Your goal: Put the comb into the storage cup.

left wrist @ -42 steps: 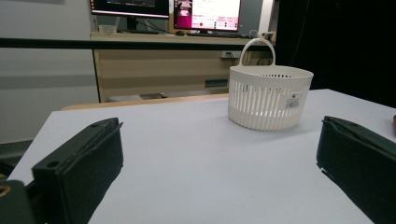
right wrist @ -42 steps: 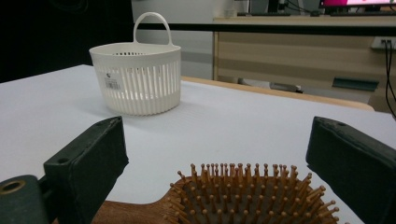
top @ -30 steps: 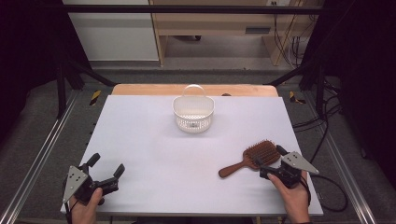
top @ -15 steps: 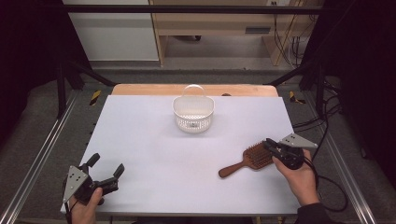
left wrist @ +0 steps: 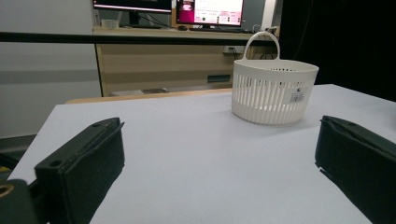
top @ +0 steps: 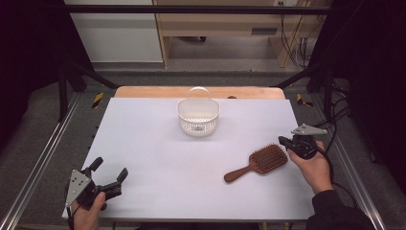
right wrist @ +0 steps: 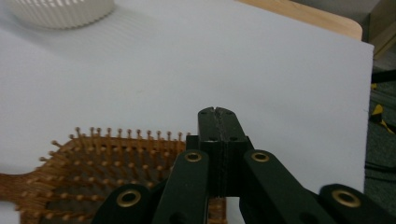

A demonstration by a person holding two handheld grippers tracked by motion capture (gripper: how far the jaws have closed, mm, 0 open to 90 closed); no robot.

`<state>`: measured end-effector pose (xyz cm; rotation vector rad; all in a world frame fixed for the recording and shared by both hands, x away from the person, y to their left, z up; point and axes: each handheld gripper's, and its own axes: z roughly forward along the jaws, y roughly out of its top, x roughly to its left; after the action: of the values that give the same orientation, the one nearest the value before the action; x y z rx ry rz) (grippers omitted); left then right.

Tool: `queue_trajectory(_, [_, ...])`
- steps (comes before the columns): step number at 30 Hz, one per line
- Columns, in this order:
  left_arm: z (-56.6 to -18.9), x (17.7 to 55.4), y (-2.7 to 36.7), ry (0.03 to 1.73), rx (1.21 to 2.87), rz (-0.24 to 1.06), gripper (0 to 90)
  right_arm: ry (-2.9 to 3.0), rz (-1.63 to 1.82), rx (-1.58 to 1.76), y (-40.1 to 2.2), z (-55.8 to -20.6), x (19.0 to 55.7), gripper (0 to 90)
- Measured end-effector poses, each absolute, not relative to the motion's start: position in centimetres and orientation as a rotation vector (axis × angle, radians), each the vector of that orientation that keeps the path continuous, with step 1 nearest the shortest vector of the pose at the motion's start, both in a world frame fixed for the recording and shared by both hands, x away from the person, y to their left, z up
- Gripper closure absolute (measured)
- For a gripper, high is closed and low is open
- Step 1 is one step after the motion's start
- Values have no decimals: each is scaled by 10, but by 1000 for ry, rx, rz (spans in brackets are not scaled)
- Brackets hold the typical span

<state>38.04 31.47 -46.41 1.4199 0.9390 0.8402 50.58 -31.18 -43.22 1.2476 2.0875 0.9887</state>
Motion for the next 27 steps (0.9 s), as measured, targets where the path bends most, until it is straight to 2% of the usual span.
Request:
queue_trajectory(14, [-464,380,315,940,1423,838,14,2097,928,1405,-338,-461,508,900])
queue_trajectory(27, [-464,380,315,941,1425,835,14,2157,936,1406,-335,-467,506,900])
